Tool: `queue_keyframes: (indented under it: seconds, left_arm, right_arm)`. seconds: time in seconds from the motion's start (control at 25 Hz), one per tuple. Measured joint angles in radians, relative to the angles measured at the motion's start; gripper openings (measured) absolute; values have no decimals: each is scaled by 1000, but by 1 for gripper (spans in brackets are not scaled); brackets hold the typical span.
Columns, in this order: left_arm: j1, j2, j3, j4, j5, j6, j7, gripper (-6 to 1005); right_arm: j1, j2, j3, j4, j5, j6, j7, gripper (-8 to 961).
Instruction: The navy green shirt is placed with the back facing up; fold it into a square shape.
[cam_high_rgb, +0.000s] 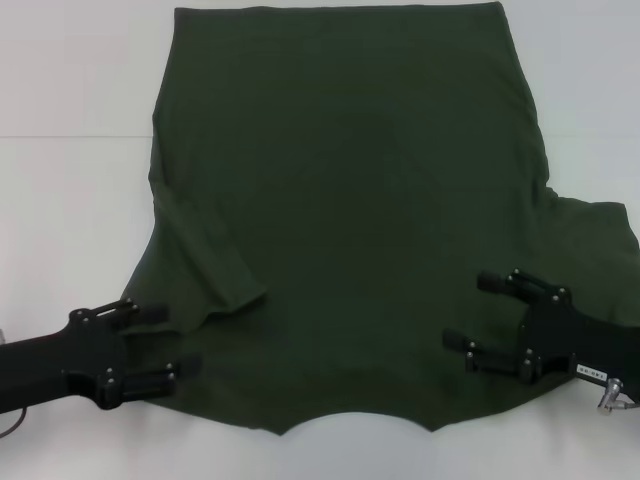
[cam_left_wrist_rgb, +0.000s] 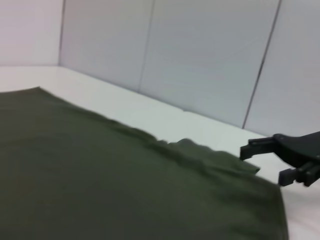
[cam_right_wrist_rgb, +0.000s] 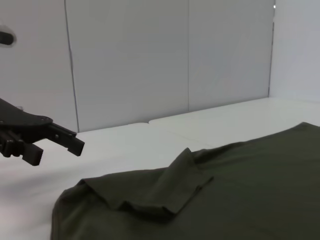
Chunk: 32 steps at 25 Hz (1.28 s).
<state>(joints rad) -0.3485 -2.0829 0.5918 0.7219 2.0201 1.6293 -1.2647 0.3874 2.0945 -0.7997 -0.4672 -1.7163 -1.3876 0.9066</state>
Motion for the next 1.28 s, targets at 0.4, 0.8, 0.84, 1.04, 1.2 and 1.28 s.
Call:
queue_keyframes:
  seconds: [0.4, 0.8, 0.84, 1.04, 1.2, 1.28]
  left_arm:
    - [-1, 15, -10, -27, 0, -17, 23, 859]
    - [-5, 16, -3, -25, 0, -1, 24, 860]
    - [-5, 16, -3, -25, 0, 2, 24, 860]
    - [-16, 18, 8, -26, 0, 14, 20, 860]
    - [-23, 18, 16, -27, 1, 19, 20, 859]
    - [-28, 19, 24, -27, 6, 23, 16, 859]
  right_arm:
    - [-11, -11, 25, -54, -12, 4, 232, 941]
    - [-2, -52, 58, -436, -314, -71, 1074, 940]
    - [11, -58, 84, -458, -353, -94, 1149, 941]
    - [99, -93, 240, -493, -563, -209, 1490, 941]
    - [141, -109, 319, -494, -688, -252, 1633, 940]
    - [146, -117, 334, -496, -733, -251, 1680, 940]
